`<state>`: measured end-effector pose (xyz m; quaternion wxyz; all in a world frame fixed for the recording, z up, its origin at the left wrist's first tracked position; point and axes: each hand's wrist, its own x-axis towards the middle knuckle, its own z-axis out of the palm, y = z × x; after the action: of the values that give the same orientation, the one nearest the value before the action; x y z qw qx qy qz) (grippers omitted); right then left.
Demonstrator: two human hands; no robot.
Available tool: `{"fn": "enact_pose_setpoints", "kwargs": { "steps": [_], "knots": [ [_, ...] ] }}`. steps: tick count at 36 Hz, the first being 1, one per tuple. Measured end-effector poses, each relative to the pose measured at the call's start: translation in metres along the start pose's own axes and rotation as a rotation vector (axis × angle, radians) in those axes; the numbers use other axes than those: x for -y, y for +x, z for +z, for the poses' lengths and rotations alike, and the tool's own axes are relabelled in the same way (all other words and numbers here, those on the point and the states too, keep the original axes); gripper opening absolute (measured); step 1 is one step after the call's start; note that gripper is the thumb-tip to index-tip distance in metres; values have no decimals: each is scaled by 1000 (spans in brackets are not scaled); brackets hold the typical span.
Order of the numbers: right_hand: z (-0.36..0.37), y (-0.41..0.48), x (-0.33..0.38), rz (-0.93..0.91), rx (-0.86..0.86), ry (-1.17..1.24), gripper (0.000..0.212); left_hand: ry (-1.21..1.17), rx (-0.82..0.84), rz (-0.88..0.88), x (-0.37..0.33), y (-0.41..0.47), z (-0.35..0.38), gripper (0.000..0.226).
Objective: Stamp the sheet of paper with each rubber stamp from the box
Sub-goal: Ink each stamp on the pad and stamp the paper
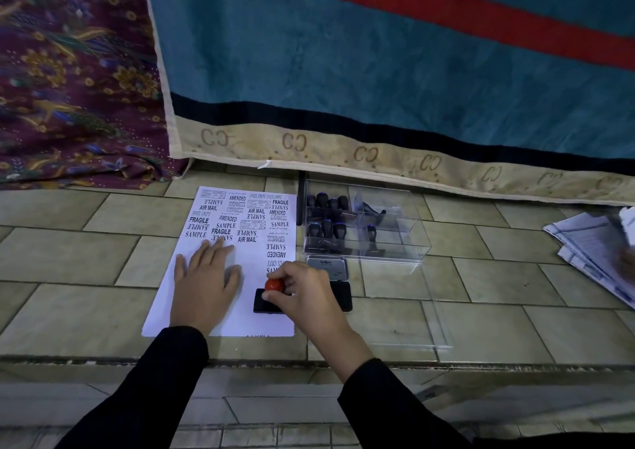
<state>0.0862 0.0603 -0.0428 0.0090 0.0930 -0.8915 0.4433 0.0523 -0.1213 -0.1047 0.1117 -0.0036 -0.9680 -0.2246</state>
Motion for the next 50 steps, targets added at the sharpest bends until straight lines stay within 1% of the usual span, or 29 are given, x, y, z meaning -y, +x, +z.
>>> {"fn": "enact_pose_setpoints", "kwargs": {
  "steps": [2, 4, 8, 13, 17, 19, 23, 25, 28, 31, 36, 41, 43, 44, 46, 48, 50],
  "knots": [
    [-5, 8, 2, 38, 18, 29, 25, 8, -4, 1, 1, 0, 0, 41],
    [-18, 17, 3, 95, -30, 70, 25, 7, -8, 2, 1, 0, 1, 45],
    [-69, 32, 0, 124, -313, 184, 30, 16, -3, -10, 1, 0, 1, 40],
    [-139, 46, -19, 128, -542, 76, 24, 10, -1, -17, -1, -1, 0, 40],
    [-169, 61, -59, 147, -627, -62, 22, 14, 2, -11, 0, 0, 1, 40],
    [-175, 66, -77, 184, -619, -131, 22, 11, 2, -7, 2, 0, 2, 42],
    [-171, 72, -94, 241, -511, -171, 26, 9, -1, -1, 3, -1, 1, 52],
    [-167, 76, -98, 251, -467, -194, 23, 9, 0, -4, 2, -1, 1, 49],
    [-162, 83, -102, 262, -365, -319, 13, 7, 2, -16, 2, -1, 1, 40],
    [-160, 89, -103, 301, -255, -415, 9, 8, 4, -24, 2, 0, 2, 40],
    [-160, 100, -102, 400, -195, -440, 7, 17, 1, -24, 3, 0, 2, 52],
    [-156, 106, -100, 468, -118, -548, 14, 17, -3, -18, 3, 0, 2, 50],
    [-156, 106, -98, 497, -88, -594, 12, 15, -3, -18, 3, 0, 3, 46],
    [-157, 106, -97, 502, -92, -606, 9, 15, -2, -16, 3, -1, 3, 44],
    [-159, 106, -95, 475, -158, -620, 10, 14, -4, -15, 3, -1, 3, 47],
    [-162, 107, -91, 381, -267, -681, 13, 16, -1, -18, 4, -1, 3, 51],
    [-162, 113, -88, 260, -368, -657, 15, 25, 2, -18, 4, 0, 3, 51]
  ]
}}
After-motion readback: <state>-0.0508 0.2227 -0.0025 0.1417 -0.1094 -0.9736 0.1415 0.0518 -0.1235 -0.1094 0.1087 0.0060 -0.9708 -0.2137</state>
